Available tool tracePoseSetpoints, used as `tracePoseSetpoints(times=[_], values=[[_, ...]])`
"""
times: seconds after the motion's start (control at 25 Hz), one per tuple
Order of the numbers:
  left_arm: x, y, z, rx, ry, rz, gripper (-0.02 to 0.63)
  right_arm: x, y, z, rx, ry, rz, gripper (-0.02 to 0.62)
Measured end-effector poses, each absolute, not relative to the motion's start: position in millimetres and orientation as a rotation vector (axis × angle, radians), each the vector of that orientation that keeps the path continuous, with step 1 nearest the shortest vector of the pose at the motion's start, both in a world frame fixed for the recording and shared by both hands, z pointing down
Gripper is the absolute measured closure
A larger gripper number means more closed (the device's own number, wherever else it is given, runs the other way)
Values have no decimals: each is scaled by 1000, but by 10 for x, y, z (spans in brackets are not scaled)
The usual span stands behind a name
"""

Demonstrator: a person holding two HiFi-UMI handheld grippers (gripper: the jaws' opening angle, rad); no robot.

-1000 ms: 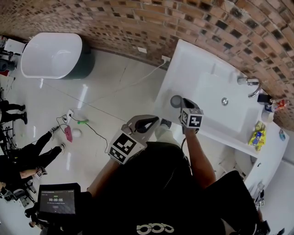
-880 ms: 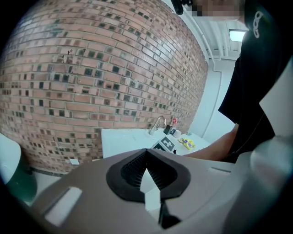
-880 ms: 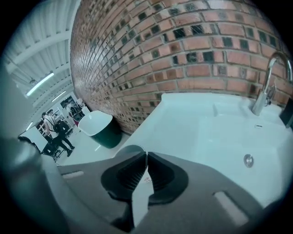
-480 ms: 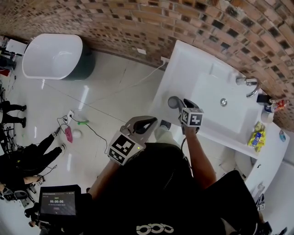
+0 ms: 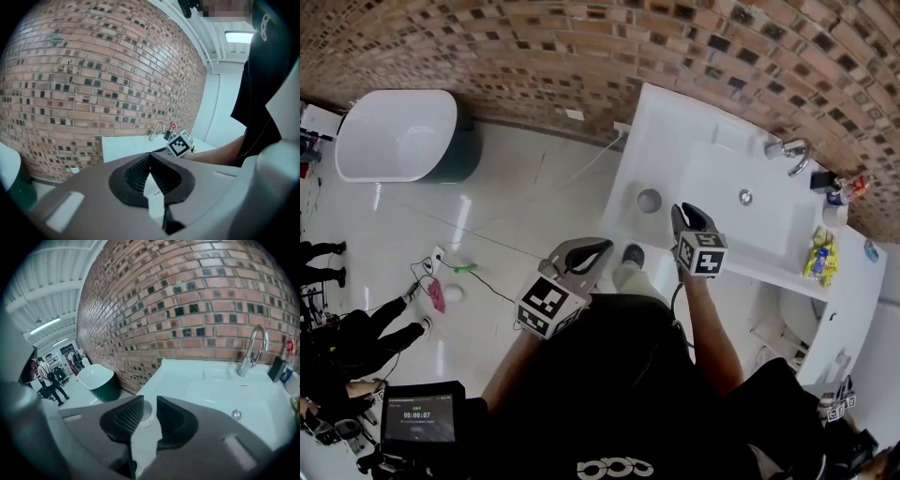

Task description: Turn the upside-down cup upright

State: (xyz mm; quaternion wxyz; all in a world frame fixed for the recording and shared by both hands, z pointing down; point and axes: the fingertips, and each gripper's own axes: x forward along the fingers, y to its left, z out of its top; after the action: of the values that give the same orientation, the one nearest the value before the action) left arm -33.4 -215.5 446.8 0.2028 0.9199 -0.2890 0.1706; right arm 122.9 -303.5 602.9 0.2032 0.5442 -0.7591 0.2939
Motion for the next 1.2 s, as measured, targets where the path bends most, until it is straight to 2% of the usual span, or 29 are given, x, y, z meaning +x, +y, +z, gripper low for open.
tracePoseSetpoints(times=[0.2,0.44,0.72,0.96,1.2], values=[[-642,-1786,4442,2583,-780,430,591,925,-2527,5819,1523,-2147,762,603],[-1012,-1155,4541,2586,-718,367,591,270,-1704,5574,1468,-2208,694,603],[-957,-480,4570,2639,-599,397,591,-275,-689,5344,1289,-2318,494,603],[-685,3,4431,2682,-657,391,591,-145,-151,5115,1259,-2406,416,603],[-57,747,4356,2663,-696,345,591,428,659,4786,1195,-2453,258,603]])
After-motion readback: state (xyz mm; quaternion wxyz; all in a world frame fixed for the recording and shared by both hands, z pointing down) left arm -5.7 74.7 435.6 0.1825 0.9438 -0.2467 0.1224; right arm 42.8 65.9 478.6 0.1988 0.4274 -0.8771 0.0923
